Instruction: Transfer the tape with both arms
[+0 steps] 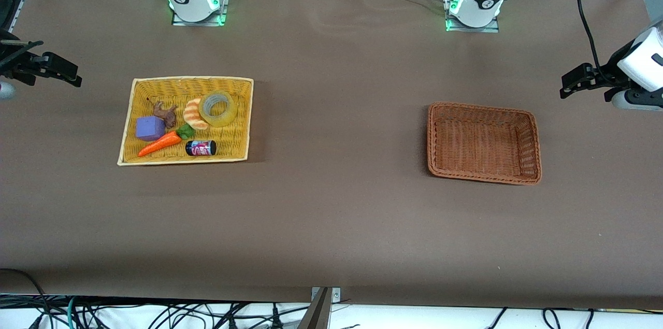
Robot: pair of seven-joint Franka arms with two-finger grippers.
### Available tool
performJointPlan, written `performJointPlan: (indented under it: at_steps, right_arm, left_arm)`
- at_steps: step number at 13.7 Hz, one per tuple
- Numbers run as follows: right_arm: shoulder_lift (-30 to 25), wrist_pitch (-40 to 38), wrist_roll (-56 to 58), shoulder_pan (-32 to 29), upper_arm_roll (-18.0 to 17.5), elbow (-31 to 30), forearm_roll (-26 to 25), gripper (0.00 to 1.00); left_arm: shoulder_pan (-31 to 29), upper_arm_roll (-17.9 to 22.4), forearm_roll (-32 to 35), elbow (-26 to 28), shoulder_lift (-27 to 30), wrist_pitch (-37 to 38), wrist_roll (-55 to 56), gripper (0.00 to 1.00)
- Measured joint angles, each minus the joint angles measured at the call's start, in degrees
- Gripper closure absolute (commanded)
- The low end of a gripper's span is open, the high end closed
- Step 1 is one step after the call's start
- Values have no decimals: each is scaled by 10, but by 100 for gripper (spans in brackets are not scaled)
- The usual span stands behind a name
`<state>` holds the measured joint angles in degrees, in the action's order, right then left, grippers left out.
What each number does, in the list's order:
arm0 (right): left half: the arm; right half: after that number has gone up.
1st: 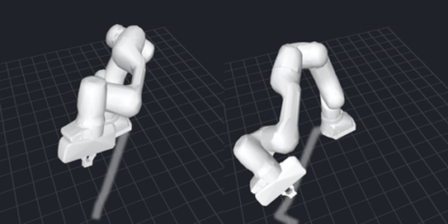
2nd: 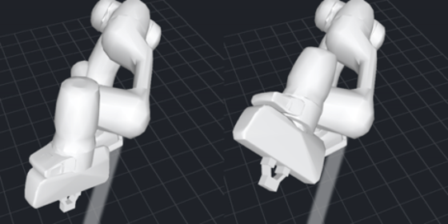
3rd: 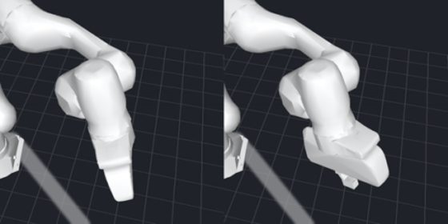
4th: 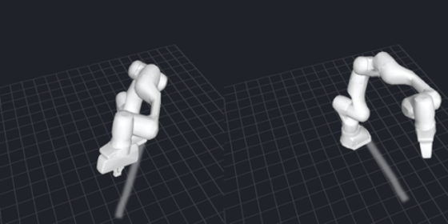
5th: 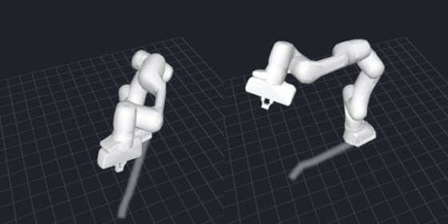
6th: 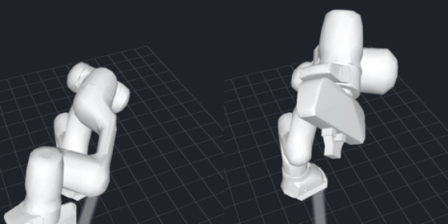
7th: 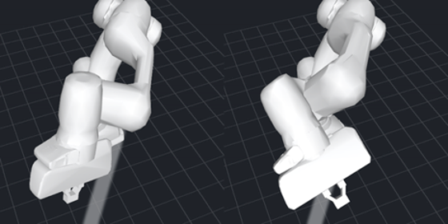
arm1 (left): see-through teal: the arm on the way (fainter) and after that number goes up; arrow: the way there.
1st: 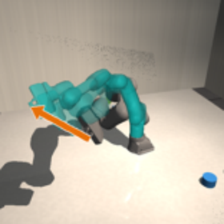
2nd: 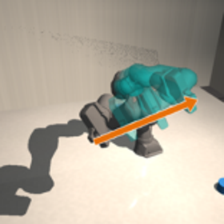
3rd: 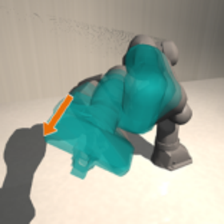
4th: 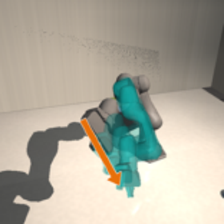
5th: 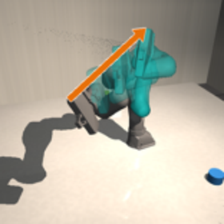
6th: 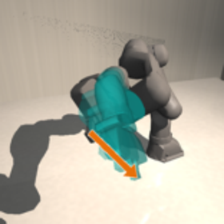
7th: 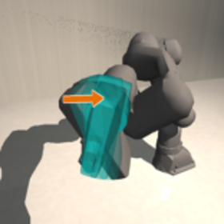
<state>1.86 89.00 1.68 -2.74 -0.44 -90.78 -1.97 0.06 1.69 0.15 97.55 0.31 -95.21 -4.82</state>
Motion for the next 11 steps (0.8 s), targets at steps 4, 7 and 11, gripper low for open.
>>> performJointPlan:
  at_steps: [4,7,11]
  right_arm:
    - [0,1,0,-2,0,0,0,0]
    - [29,3,0,-4,0,-3,0,0]
    - [94,33,0,-2,-3,-16,0,0]
  left_arm:
    - [0,0,0,0,0,0,0,0]
    - [0,0,0,0,0,0,0,0]
    - [0,0,0,0,0,1,0,0]
